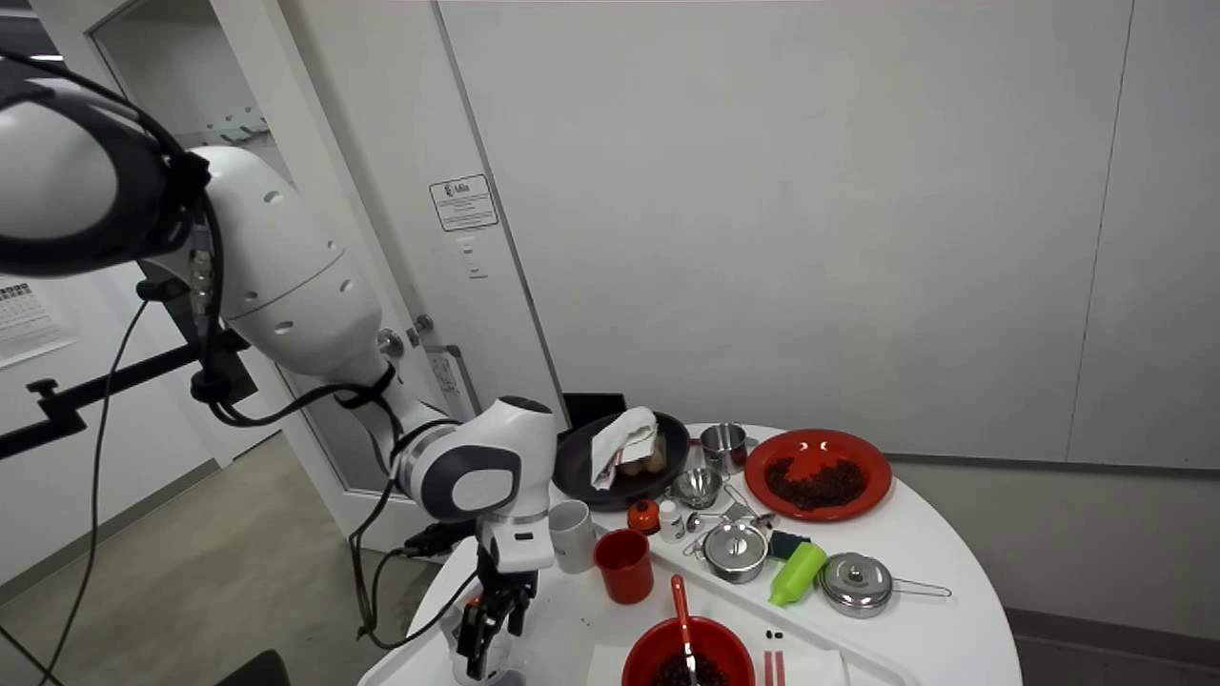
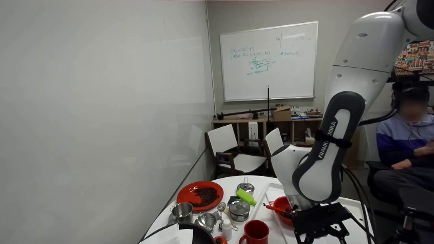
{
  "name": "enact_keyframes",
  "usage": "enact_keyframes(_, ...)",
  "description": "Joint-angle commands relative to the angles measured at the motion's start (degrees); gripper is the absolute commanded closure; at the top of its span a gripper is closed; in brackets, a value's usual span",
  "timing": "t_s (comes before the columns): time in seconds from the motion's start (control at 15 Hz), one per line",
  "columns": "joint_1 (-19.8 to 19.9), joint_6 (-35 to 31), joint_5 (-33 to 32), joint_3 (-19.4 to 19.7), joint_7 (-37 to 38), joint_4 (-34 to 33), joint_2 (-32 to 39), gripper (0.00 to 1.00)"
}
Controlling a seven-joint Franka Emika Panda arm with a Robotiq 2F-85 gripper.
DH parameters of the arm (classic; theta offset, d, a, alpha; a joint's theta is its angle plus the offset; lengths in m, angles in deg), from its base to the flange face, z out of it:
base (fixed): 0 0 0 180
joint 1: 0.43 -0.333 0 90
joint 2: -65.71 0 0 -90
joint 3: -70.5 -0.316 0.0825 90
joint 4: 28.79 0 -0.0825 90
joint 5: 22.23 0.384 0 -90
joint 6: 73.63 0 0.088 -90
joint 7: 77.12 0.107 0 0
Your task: Pour the contents of the cup into the bowl
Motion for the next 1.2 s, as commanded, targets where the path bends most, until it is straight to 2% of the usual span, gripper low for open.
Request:
enact_keyframes(0.0,0.6,-2.4,2.9,0.3,-2.6,1.6,0.0,0.0)
enact_keyframes(1.13,2.7,-9.7,9.6,0.0,-4.8,4.8,0.7,0.01)
